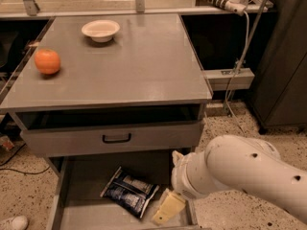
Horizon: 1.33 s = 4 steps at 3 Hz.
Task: Pick blue chip bag from middle drawer and place on counter
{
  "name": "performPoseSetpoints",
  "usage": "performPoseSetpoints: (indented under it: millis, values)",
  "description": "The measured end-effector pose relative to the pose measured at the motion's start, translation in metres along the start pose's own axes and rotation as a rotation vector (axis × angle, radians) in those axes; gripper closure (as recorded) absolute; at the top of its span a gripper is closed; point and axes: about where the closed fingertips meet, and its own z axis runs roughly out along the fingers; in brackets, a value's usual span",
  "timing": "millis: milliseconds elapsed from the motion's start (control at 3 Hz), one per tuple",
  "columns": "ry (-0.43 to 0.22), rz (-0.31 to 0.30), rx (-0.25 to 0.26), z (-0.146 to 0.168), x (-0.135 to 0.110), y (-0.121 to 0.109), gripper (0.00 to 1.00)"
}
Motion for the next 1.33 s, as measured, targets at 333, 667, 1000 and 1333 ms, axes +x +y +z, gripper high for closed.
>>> performPoseSetpoints:
  millis: [333,667,1000,1333]
  values:
    - [-0.014,0.000,-0.034,0.019,0.000,0.013,0.00]
    - [-0.025,0.018,-0.109,0.110,-0.010,0.037,0.00]
    - [-0.030,0.010,-0.113,0.112,-0.019,0.040,0.00]
    - [-0.031,0.035,-0.106,0.130,-0.010,0.038,0.00]
